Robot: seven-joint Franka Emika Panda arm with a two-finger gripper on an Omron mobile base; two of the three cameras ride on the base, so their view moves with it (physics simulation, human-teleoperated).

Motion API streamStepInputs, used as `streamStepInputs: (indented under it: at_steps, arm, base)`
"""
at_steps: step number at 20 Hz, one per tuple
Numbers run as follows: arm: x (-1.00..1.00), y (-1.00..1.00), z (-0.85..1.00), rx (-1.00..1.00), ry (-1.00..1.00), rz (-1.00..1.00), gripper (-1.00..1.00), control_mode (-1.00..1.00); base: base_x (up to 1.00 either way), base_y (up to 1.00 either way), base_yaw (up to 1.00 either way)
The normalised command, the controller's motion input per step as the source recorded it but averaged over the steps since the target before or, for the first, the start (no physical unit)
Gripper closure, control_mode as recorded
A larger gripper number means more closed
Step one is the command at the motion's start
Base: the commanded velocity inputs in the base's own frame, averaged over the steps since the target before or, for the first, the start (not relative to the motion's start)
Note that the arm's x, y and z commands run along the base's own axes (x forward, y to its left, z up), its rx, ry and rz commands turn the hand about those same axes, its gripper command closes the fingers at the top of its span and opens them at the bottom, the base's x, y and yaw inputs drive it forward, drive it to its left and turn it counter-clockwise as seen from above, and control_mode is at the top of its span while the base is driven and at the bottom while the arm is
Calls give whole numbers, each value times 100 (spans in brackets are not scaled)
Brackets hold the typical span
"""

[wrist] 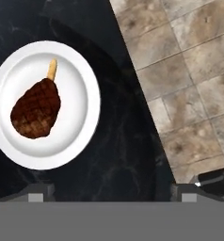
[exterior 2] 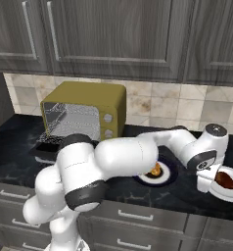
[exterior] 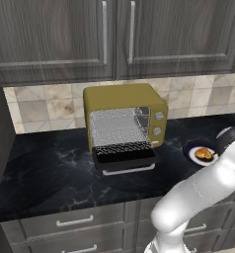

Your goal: Open the toaster oven door. Place the bread on the top rack in the toaster oven and place the steak on the bottom rack.

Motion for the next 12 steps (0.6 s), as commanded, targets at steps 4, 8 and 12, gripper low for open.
streamStepInputs:
  at_steps: [4, 8, 12]
  arm:
    - [26, -29, -1, 2, 0, 0, -100, -100]
    - [18, -20, -20, 0, 0, 0, -100, -100]
    - [7, -12, -31, 0, 0, 0, -100, -100]
  base:
    - [0, 0, 0]
    - [0, 0, 0]
    - [0, 0, 0]
